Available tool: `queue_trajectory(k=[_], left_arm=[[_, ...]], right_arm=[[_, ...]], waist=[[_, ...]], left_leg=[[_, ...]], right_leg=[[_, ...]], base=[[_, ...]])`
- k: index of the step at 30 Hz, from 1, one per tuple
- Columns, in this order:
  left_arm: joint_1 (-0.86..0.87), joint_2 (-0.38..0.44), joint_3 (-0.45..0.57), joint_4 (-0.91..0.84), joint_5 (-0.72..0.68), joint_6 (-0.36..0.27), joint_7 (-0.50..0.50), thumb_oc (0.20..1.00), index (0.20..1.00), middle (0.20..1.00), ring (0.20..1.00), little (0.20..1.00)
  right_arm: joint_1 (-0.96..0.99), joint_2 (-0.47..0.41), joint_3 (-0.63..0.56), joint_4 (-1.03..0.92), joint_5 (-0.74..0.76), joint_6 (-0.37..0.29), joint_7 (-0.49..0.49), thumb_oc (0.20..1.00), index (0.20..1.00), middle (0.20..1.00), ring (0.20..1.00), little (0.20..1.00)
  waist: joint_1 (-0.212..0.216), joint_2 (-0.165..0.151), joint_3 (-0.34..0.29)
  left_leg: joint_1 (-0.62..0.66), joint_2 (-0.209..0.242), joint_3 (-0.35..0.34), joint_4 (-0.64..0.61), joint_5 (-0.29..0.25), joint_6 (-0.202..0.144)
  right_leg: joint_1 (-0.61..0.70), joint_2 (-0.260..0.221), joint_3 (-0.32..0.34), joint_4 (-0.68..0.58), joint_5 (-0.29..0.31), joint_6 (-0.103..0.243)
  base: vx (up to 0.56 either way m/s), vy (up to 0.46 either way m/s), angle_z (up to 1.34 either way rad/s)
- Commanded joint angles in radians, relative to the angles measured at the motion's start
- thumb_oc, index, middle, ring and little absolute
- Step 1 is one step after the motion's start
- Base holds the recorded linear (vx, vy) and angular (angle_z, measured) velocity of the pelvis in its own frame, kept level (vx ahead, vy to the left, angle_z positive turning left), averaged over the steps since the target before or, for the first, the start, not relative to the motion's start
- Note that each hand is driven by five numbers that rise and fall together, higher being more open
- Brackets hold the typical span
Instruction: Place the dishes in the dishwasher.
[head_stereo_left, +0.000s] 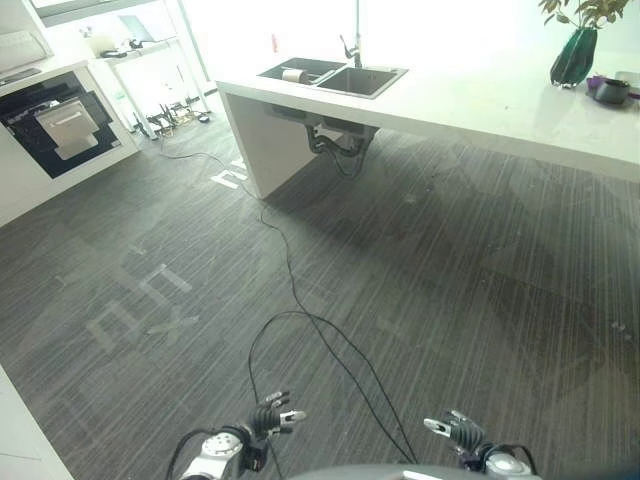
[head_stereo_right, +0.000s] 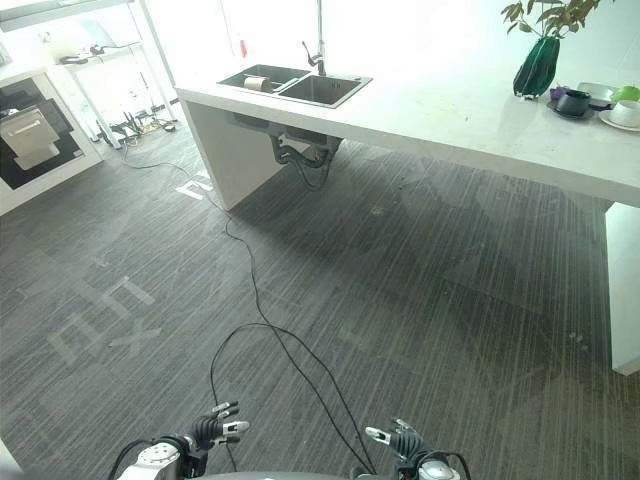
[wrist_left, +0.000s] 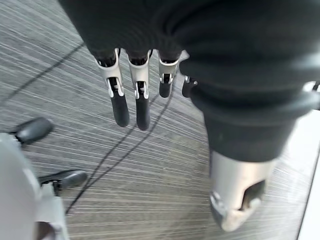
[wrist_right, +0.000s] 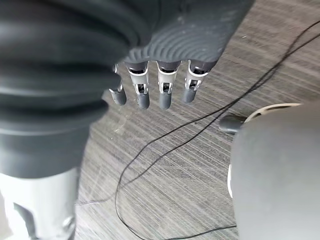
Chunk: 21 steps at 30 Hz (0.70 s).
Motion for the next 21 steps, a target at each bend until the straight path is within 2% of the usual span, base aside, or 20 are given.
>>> queue_trajectory(k=[1,8,16,21], left_arm=[[-0.064,-0.015,-0.029,0.068,0.026,-0.054,-0.011,1.0,1.0,1.0,1.0,1.0],[-0.07,-0.024,-0.017,0.062,-0.037,-0.068,0.001,1.0,1.0,1.0,1.0,1.0],[-0.068,-0.012,-0.006,0.035,-0.022,-0.039,0.008,1.0,1.0,1.0,1.0,1.0],[-0.051,-0.019,-0.001,0.044,-0.012,-0.062,0.05,1.0,1.0,1.0,1.0,1.0]], right_arm=[[-0.073,-0.001,0.032,0.055,-0.009,-0.056,0.005,1.0,1.0,1.0,1.0,1.0],[-0.079,0.002,0.034,0.042,0.021,-0.061,0.016,1.0,1.0,1.0,1.0,1.0],[-0.073,0.006,0.02,0.009,0.091,-0.054,0.012,1.0,1.0,1.0,1.0,1.0],[-0.071,0.013,0.02,0.003,0.093,-0.062,0.001,1.0,1.0,1.0,1.0,1.0]], waist=[[-0.011,-0.014,0.0],[-0.003,-0.021,-0.002],[0.01,-0.017,-0.005],[0.011,-0.014,-0.005]], left_leg=[[-0.015,0.018,0.045,-0.001,-0.038,-0.031],[-0.017,0.015,0.034,-0.001,-0.038,-0.03],[-0.024,0.006,0.015,-0.001,-0.035,-0.029],[-0.024,0.006,0.013,-0.001,-0.035,-0.029]], right_leg=[[0.035,-0.046,-0.002,0.011,-0.071,0.099],[0.037,-0.049,-0.003,0.012,-0.071,0.099],[0.038,-0.057,-0.015,0.008,-0.066,0.102],[0.039,-0.056,-0.019,0.008,-0.067,0.101]], base=[[0.0,0.0,0.0],[0.0,0.0,0.0],[0.01,-0.015,0.05],[-0.01,-0.001,0.1]])
